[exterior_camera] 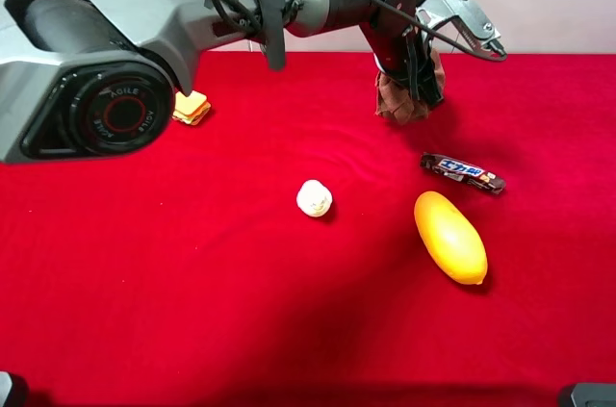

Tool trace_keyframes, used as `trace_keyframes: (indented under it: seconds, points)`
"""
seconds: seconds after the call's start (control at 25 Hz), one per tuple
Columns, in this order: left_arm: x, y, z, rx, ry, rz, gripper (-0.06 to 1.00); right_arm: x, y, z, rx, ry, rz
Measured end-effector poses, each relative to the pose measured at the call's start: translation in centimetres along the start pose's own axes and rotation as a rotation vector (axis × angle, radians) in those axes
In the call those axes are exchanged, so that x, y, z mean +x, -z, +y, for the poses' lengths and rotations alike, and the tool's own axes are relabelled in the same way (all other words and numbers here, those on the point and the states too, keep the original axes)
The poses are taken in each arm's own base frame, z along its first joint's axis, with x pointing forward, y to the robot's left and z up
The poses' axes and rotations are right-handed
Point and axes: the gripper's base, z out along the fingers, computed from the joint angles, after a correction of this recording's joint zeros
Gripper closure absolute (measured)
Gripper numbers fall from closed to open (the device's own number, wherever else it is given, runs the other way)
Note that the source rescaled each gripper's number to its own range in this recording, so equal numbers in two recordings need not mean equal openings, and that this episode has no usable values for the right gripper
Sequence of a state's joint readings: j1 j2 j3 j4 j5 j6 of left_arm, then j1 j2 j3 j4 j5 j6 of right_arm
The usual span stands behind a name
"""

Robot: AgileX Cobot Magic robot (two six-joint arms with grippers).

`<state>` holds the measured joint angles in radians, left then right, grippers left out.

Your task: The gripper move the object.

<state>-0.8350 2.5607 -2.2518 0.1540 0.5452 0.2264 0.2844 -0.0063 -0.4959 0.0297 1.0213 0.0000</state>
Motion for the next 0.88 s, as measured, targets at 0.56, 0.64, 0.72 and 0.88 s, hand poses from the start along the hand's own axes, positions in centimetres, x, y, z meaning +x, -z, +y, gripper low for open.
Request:
trace_keyframes:
  seconds: [0.56, 0.64, 0.72, 0.88]
  points:
    - [1.0, -1.2, -0.5, 0.012, -0.002, 0.034, 0.94, 0.0, 0.0, 0.0, 0.0, 0.0, 0.0]
    - [1.0, -1.2, -0.5, 0.012, -0.002, 0.035, 0.94, 0.0, 0.0, 0.0, 0.0, 0.0, 0.0]
    - [1.0, -1.2, -0.5, 0.013, -0.002, 0.036, 0.94, 0.0, 0.0, 0.0, 0.0, 0.0, 0.0]
    - [1.0, -1.2, -0.5, 0.013, -0.002, 0.036, 0.94, 0.0, 0.0, 0.0, 0.0, 0.0, -0.001]
